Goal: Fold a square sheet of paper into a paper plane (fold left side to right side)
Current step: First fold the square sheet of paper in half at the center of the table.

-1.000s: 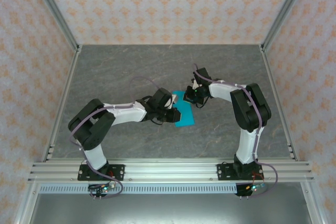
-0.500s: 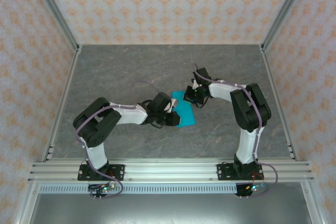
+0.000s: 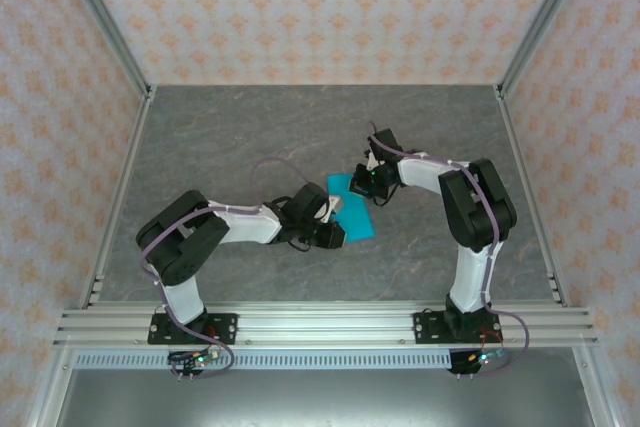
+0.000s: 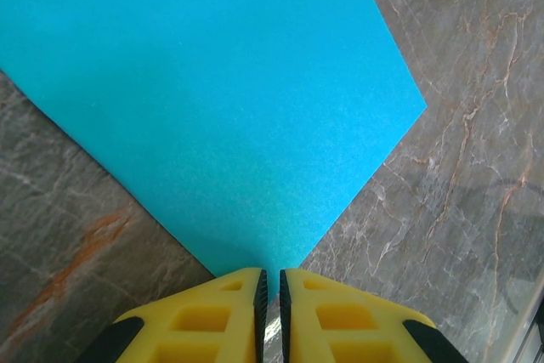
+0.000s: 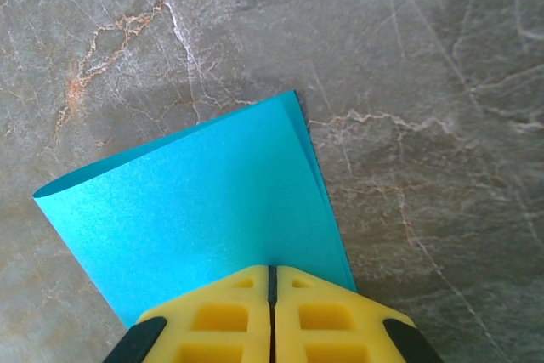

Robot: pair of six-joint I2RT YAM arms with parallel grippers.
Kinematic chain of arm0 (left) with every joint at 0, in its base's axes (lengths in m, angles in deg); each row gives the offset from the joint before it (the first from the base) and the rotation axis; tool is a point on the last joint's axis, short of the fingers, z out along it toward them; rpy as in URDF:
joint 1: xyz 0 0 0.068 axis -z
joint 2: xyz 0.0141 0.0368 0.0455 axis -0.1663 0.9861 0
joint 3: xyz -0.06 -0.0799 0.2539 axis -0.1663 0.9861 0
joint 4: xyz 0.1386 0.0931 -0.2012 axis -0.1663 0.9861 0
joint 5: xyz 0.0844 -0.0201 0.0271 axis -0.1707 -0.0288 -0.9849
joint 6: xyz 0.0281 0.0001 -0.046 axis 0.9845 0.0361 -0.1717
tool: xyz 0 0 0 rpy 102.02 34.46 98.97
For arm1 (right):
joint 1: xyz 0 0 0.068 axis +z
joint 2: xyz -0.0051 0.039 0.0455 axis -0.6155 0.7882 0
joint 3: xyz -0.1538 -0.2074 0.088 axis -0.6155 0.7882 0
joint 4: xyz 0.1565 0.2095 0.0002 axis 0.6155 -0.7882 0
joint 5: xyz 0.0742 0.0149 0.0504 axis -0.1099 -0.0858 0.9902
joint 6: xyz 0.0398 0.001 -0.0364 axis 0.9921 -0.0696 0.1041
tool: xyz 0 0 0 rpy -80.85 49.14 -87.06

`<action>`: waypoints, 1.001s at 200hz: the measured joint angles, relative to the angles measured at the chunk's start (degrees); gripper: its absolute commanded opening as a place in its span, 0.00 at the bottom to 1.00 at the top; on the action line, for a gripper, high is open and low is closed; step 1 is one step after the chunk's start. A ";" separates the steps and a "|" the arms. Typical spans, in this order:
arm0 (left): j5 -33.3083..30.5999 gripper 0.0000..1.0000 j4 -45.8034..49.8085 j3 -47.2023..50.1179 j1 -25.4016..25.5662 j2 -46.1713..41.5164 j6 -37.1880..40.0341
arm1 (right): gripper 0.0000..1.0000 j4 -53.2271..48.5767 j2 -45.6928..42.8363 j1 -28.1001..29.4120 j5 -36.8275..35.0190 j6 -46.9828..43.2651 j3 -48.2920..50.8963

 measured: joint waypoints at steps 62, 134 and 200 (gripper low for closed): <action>-0.17 0.16 2.95 -0.33 1.84 -0.87 0.48 | 0.08 0.00 0.00 0.00 0.00 0.00 0.00; 1.90 0.16 5.64 -0.20 -2.05 -7.72 -1.44 | 0.08 0.00 0.00 0.07 0.00 0.02 0.00; 2.99 0.15 4.39 -12.76 -4.63 5.35 -1.57 | 0.08 0.02 -0.13 0.22 -0.31 0.02 0.00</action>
